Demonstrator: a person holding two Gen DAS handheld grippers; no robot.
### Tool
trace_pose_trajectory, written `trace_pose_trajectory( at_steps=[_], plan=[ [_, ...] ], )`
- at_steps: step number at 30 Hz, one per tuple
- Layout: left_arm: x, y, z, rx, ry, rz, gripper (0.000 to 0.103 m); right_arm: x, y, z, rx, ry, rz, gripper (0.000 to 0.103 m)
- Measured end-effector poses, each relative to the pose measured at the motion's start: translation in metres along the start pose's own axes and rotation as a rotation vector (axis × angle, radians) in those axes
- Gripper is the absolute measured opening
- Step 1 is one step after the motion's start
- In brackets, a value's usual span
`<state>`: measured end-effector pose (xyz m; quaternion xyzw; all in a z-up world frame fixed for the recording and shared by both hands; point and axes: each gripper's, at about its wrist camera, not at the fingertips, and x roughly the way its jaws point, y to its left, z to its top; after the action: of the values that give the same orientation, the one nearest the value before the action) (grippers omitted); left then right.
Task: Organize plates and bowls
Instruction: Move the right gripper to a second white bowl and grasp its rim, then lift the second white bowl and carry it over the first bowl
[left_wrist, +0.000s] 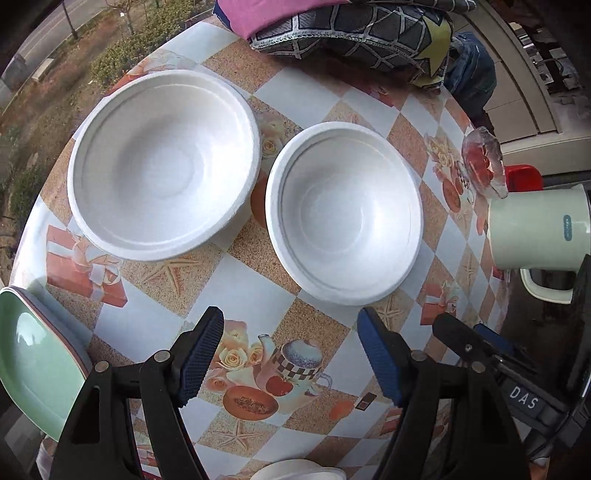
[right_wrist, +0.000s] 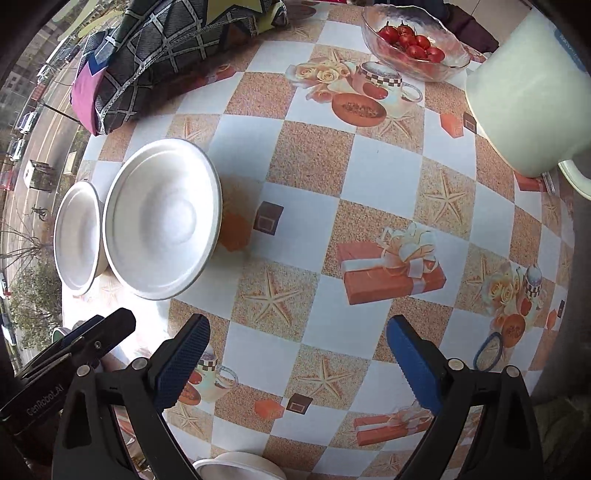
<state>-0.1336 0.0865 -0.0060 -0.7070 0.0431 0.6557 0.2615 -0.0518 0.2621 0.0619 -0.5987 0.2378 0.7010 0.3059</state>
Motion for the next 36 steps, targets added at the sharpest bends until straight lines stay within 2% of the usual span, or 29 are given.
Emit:
trace_pose_trajectory(
  at_steps=[4,8,16,17,18,19,20,22,24,25,27,31,36],
  plan=[
    [0.012,0.005,0.007,-0.139,0.000,-0.010,0.078,0.010,0.013,0.035,-0.016,-0.018,-0.010,0.097],
    [0.023,0.009,0.009,-0.217,-0.022,0.024,0.078,0.041,0.029,0.043,-0.027,-0.018,0.001,0.097],
    [0.044,0.007,0.016,-0.262,-0.047,0.087,0.078,0.078,0.070,0.069,-0.103,-0.023,0.017,0.097],
    [0.046,0.006,0.017,-0.255,-0.046,0.095,0.078,0.082,0.074,0.072,-0.106,-0.026,0.016,0.091],
    [0.049,0.005,0.019,-0.246,-0.044,0.107,0.075,0.084,0.077,0.074,-0.109,-0.025,0.012,0.083],
    [0.050,0.003,0.020,-0.237,-0.046,0.124,0.075,0.093,0.078,0.075,-0.107,-0.014,0.008,0.064],
    [0.051,-0.001,0.021,-0.221,-0.056,0.129,0.074,0.098,0.079,0.077,-0.098,0.004,0.020,0.050],
    [0.051,-0.008,0.024,-0.180,-0.062,0.121,0.071,0.105,0.079,0.078,-0.073,0.014,0.040,0.039],
    [0.052,-0.014,0.027,-0.128,-0.066,0.117,0.058,0.106,0.080,0.079,-0.086,0.017,0.062,0.031],
    [0.053,-0.019,0.029,-0.097,-0.065,0.127,0.056,0.103,0.078,0.078,-0.102,0.025,0.065,0.026],
    [0.056,-0.028,0.033,-0.039,-0.056,0.146,0.050,0.099,0.071,0.073,-0.118,0.031,0.065,0.026],
    [0.061,-0.052,0.037,0.106,-0.059,0.176,0.045,0.096,0.056,0.058,-0.110,0.045,0.077,0.026],
    [0.070,-0.086,0.042,0.272,-0.053,0.213,0.033,0.088,0.036,0.043,-0.098,0.055,0.078,0.026]
  ],
)
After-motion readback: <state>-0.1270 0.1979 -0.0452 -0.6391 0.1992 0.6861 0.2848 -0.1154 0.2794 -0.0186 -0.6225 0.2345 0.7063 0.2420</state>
